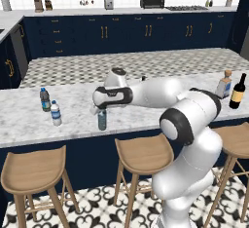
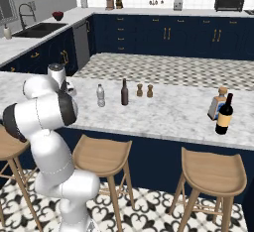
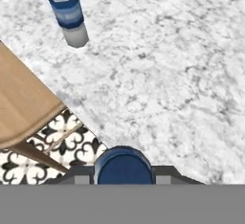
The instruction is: Move the plastic bottles in the middle to the plastics group, and the glass bottles in the middle to the glass group.
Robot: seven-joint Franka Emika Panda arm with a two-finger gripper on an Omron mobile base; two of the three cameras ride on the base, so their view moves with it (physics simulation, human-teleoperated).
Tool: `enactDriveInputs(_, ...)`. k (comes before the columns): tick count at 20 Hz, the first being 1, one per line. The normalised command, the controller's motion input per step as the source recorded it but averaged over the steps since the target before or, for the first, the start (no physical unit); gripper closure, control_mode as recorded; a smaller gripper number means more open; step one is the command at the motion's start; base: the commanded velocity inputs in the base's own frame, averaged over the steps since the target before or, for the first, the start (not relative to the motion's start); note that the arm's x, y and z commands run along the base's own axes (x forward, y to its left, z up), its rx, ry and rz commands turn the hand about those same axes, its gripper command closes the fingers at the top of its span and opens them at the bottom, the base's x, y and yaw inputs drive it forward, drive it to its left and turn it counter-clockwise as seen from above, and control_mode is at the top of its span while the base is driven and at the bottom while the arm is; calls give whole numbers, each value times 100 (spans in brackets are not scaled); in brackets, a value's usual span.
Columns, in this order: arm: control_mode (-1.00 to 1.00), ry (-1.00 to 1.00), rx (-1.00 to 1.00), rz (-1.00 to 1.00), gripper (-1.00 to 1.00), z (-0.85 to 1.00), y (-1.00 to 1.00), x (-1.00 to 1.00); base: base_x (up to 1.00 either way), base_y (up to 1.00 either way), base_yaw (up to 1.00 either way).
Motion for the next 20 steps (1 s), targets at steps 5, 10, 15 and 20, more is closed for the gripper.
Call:
enactDriveInputs(5, -100, 0, 0, 6, 100, 0, 94, 42, 0, 0, 0)
enactDriveInputs(10, -100, 0, 0, 1, 100, 0, 59, 83, 0, 0, 0)
enactDriveInputs(15, -100, 0, 0, 0, 100, 0, 28, 89, 0, 0, 0)
enactDriveInputs(20, -100, 2, 0, 0, 100, -2, 23, 99, 0, 0, 0)
